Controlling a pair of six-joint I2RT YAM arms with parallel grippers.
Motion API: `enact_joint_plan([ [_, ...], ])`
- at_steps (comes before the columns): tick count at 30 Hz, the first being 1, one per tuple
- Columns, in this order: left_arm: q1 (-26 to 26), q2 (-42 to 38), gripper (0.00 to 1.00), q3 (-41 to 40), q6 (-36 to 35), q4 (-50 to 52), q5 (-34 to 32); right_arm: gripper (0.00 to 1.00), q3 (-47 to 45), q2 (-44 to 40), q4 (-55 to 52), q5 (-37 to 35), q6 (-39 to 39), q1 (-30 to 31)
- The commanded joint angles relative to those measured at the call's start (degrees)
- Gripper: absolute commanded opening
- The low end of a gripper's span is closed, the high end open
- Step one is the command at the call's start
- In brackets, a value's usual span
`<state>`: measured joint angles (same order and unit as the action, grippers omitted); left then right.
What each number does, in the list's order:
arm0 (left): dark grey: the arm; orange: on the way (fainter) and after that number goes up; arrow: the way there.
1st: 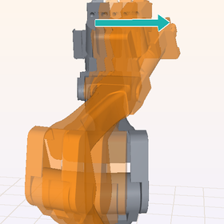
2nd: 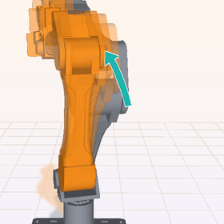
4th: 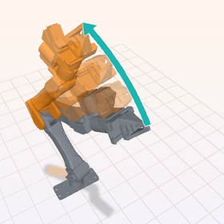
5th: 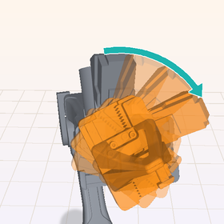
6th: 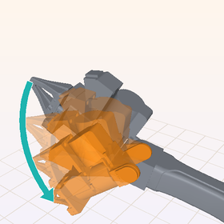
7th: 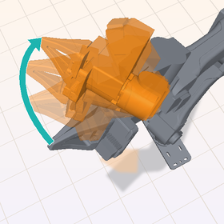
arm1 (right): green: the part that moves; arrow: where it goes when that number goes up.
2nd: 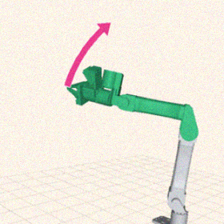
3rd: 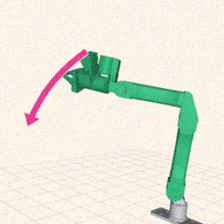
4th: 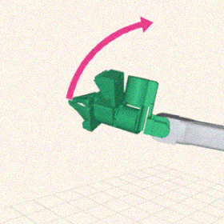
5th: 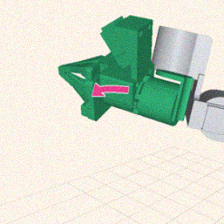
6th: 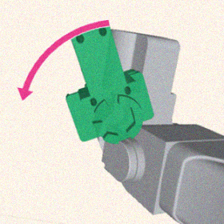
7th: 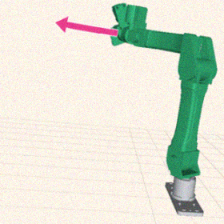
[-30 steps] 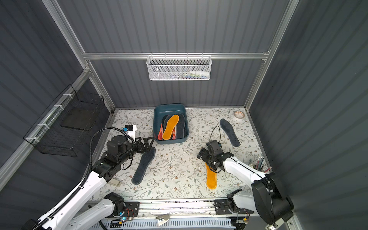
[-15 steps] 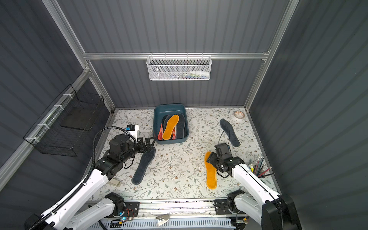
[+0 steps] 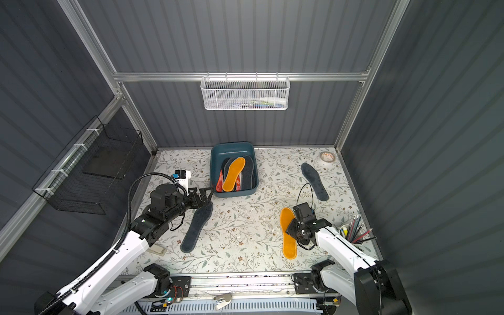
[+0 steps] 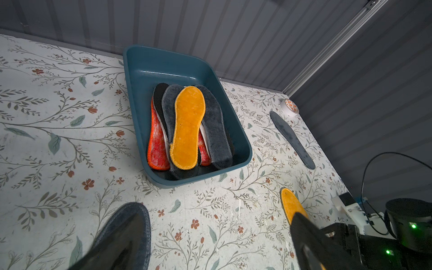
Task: Put the insoles into the storage box
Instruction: Pick up the insole from the center of the board.
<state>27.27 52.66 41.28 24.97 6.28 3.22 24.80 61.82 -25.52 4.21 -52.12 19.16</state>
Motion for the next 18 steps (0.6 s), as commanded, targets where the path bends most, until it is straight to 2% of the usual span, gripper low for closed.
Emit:
enact_joint_plan([
  [1, -0.5, -0.5, 1.00, 1.1, 0.6, -0.9, 0.8, 0.48, -1.4, 1.9, 1.5, 1.4, -0.9, -0.1],
  [4, -0.5, -0.5, 1.00, 1.3, 0.5, -0.8, 0.7, 0.40, -2.2, 4.4, 4.7, 3.1, -2.0, -0.1],
  [15, -0.5, -0.4, 1.00, 1.7, 0.3, -0.2, 0.6, 0.00, -1.9, 6.5, 9.2, 4.3, -2.0, -0.1],
  [18, -0.5, -0.4, 1.00, 1.7, 0.4, -0.1, 0.5, 0.00, -0.8, 5.4, 8.8, 3.6, -1.1, -0.1],
])
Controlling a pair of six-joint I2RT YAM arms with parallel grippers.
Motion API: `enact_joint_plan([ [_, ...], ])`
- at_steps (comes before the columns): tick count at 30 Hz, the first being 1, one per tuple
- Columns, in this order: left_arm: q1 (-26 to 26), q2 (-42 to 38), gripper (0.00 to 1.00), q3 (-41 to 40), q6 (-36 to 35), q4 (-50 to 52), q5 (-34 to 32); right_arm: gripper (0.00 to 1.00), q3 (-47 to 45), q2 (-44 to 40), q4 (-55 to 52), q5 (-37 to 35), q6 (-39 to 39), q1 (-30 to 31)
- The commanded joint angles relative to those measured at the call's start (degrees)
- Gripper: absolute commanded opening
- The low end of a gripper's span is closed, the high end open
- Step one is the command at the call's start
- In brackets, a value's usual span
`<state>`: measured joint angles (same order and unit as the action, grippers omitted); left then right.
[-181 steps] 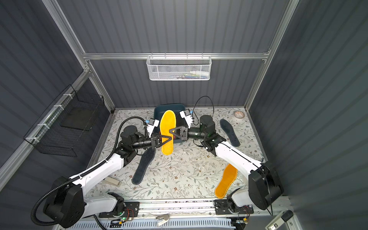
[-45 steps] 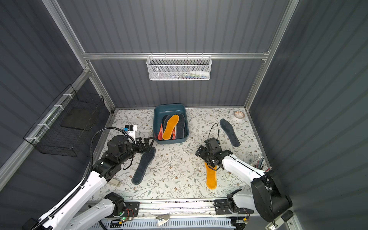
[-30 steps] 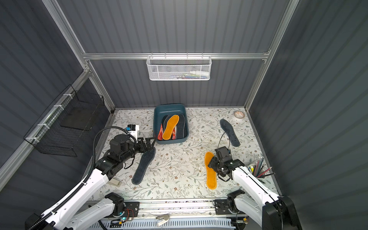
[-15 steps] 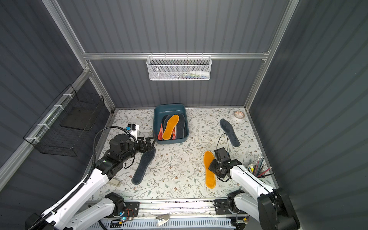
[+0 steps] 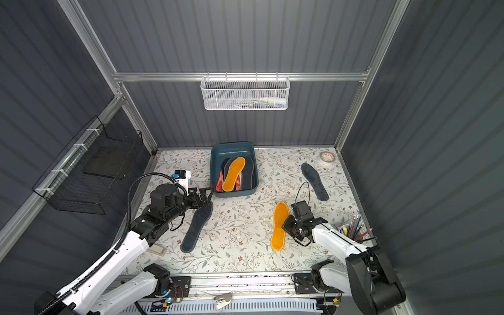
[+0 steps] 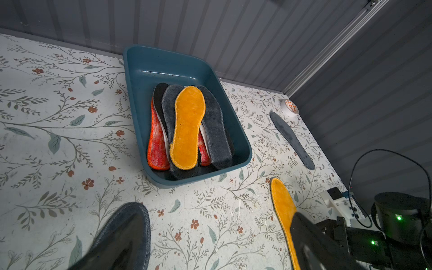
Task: Put the insoles into the storage box
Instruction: Pick up the insole from the center of the board.
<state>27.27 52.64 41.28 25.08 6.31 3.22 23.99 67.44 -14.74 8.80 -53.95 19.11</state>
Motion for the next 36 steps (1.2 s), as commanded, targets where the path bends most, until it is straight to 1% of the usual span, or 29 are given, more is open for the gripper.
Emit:
enact_joint_plan([
  [1, -0.5, -0.3, 1.00, 1.6, 0.2, -0.2, 0.5, 0.00, 0.6, -0.9, -2.3, -1.4, 1.2, 0.0],
  [7, -0.5, 1.8, 1.00, 1.3, 1.2, -0.9, 0.6, 0.00, 5.7, -7.9, -7.1, -5.5, 4.7, 0.0],
  [12, -0.5, 4.9, 1.00, 1.0, 3.6, -3.1, 2.7, 0.00, 11.0, -11.0, -10.7, -6.1, 7.6, 0.0],
  [15, -0.5, 6.9, 0.99, 0.6, 5.7, -5.8, 5.6, 0.00, 13.9, -11.8, -11.1, -5.6, 9.1, 0.0],
  [18, -0.5, 9.0, 0.99, -0.2, 8.0, -10.2, 10.6, 0.00, 16.2, -11.7, -9.7, -4.1, 10.2, 0.4],
  [22, -0.5, 13.1, 0.99, -0.6, 11.2, -17.3, 19.1, 0.00, 19.0, -10.1, -5.2, -1.3, 10.8, 2.3],
  [26, -0.5, 17.5, 0.99, -2.2, 15.7, -26.8, 25.5, 0.00, 22.4, -7.2, -0.5, 0.2, 10.9, 6.3],
  [31, -0.5, 22.1, 0.97, -3.7, 20.2, -35.9, 30.2, 0.00, 25.8, -2.4, 6.8, 2.6, 10.1, 10.8],
  [36, -0.5, 24.5, 0.96, -3.6, 22.3, -40.4, 33.2, 0.00, 28.9, 2.6, 12.6, 5.3, 9.4, 14.3],
])
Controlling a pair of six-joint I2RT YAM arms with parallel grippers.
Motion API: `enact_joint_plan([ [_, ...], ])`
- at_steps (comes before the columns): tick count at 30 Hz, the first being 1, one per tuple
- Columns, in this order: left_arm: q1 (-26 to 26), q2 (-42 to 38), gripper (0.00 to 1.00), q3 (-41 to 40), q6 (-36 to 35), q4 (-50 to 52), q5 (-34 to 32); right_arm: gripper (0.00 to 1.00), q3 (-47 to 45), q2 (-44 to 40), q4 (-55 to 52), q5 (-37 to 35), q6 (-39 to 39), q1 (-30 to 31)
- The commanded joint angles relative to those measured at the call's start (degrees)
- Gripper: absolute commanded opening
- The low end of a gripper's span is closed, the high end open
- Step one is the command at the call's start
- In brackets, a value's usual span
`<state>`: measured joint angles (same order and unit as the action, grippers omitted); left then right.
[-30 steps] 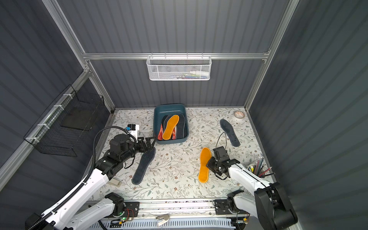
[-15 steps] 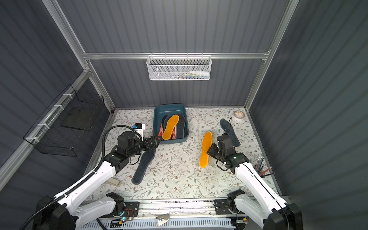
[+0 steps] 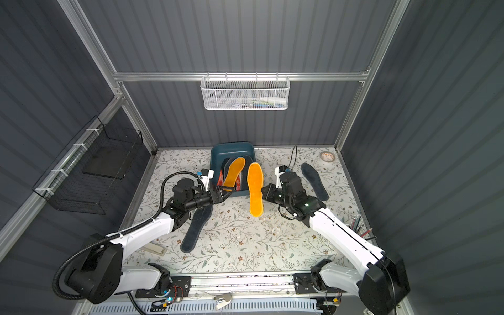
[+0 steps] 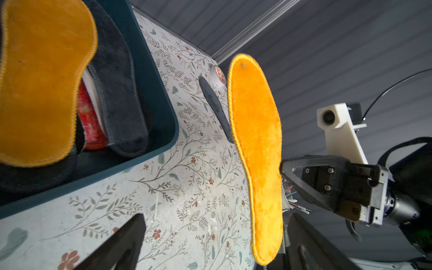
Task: Put the insoles into the storage box
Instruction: Pick up the insole from the center of the board.
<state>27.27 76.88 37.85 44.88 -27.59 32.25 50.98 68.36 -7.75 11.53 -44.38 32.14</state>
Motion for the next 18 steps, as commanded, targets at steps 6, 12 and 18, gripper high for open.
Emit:
enact_joint_plan([
  [6, -0.5, -0.3, 0.96, -0.5, 2.4, -6.2, 3.8, 0.00, 4.1, 5.3, 9.6, 5.2, -0.9, 4.1],
  [12, -0.5, -0.2, 0.95, -0.5, 2.5, -6.5, 3.4, 0.00, 4.0, 7.0, 13.2, 10.9, -2.5, 5.8],
  [18, -0.5, -0.3, 0.73, 0.0, 3.1, -8.2, 2.9, 0.00, 1.5, 7.1, 14.9, 12.1, -4.3, 7.2],
])
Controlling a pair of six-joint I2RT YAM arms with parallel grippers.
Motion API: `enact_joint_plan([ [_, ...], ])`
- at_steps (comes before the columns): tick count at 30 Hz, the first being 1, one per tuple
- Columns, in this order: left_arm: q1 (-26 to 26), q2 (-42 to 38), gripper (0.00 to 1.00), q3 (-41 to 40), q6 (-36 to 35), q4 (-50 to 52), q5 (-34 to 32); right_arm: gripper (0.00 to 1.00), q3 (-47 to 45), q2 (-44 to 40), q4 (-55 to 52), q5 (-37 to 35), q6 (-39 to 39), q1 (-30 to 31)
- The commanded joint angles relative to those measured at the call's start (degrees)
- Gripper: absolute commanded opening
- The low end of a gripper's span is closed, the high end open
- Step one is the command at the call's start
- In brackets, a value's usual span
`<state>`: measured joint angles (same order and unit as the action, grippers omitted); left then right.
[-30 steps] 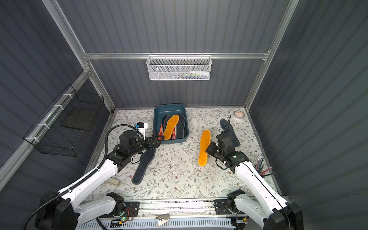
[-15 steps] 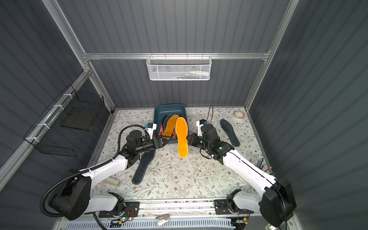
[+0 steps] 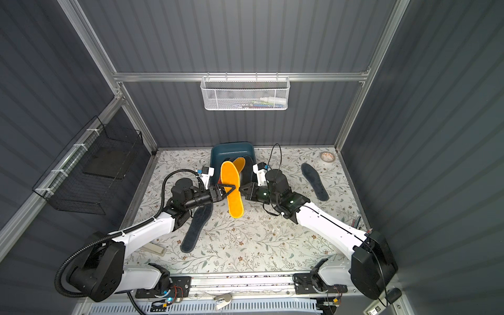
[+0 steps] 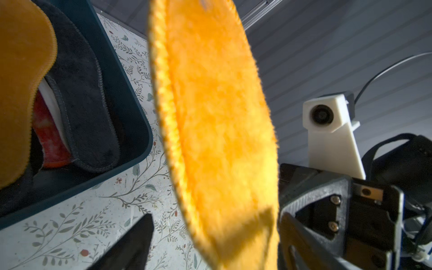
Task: Put the insoles into the storage box
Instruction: Pick up the insole from the center of the board.
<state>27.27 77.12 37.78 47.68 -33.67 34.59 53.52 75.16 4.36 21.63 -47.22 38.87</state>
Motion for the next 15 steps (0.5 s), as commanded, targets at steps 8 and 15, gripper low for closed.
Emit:
enact_joint_plan([
  [8, -0.5, -0.8, 0.14, 0.8, 1.4, -3.2, 0.6, 0.02, -3.9, 0.2, 5.1, 3.6, -3.2, 0.6],
  [15, -0.6, -1.4, 0.00, 0.6, 1.0, -5.2, 3.1, 0.36, -8.7, -6.1, 6.9, 3.9, -2.7, -3.3],
])
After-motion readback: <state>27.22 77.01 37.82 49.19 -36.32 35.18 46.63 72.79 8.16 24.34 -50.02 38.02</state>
